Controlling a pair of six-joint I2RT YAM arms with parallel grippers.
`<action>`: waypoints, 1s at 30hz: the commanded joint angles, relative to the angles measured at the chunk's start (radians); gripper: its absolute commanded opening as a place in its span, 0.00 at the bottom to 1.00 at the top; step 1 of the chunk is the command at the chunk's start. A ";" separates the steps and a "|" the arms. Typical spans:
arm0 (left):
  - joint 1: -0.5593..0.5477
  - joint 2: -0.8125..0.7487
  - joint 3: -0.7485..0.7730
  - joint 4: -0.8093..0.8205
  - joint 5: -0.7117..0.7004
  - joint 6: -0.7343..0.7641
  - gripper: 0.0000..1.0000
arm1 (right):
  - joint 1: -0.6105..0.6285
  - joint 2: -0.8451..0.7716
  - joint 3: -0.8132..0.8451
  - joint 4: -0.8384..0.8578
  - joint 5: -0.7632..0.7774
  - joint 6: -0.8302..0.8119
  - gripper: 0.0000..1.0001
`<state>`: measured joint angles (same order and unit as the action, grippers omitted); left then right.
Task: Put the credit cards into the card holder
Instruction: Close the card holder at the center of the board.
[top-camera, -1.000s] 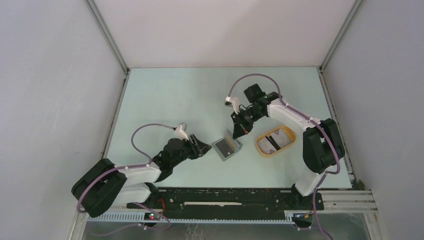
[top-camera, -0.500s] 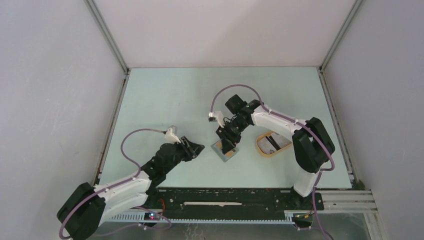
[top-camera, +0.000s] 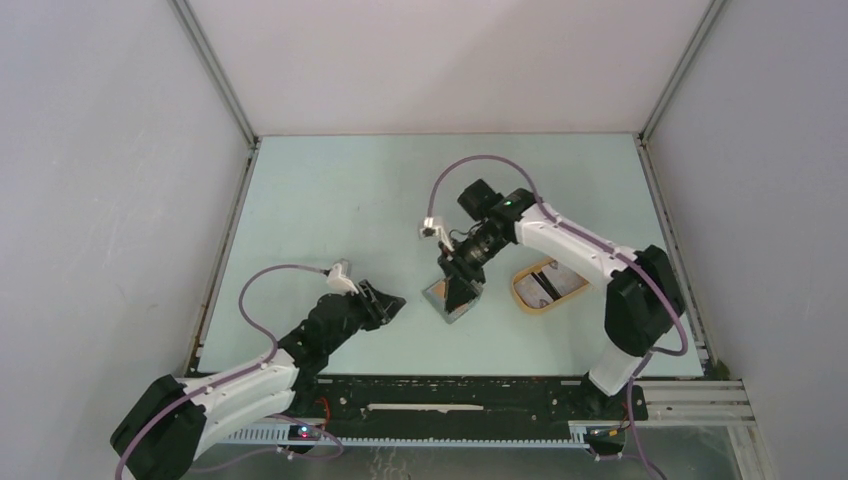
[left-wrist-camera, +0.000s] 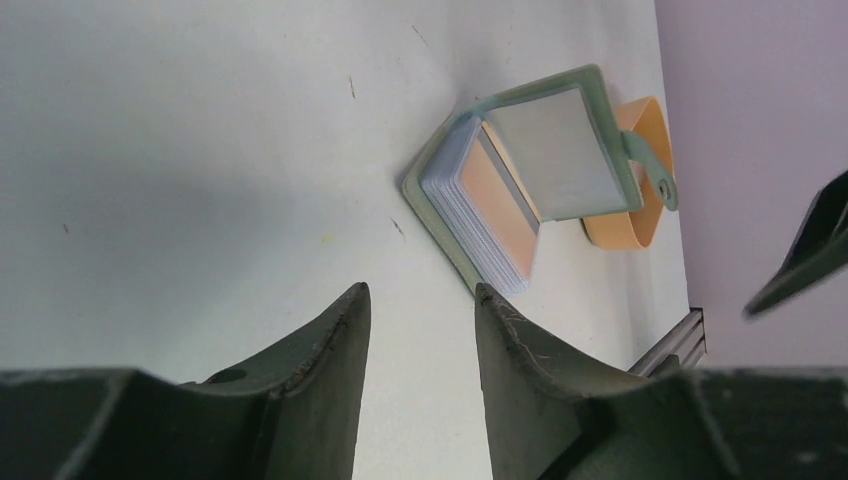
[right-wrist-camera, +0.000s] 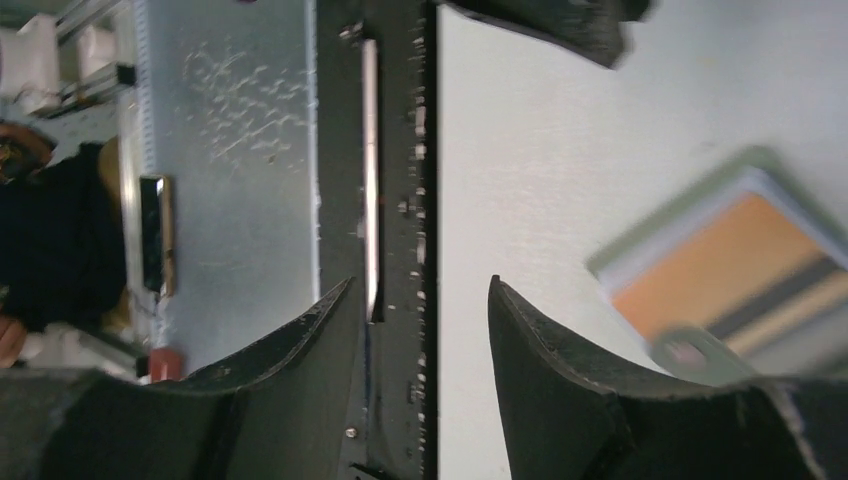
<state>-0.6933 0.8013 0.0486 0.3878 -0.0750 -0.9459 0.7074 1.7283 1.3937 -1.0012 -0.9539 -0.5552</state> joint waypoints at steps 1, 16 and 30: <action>0.003 -0.003 -0.019 0.054 0.007 -0.017 0.48 | -0.144 -0.112 -0.029 0.116 0.068 0.076 0.58; -0.022 0.181 0.003 0.208 0.045 -0.035 0.46 | -0.266 0.066 -0.105 0.299 0.381 0.284 0.15; -0.069 0.367 0.018 0.350 0.039 -0.067 0.44 | -0.141 0.174 -0.086 0.275 0.302 0.282 0.36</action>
<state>-0.7395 1.1385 0.0460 0.6445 -0.0284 -0.9886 0.5812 1.8591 1.2804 -0.7315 -0.6739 -0.2958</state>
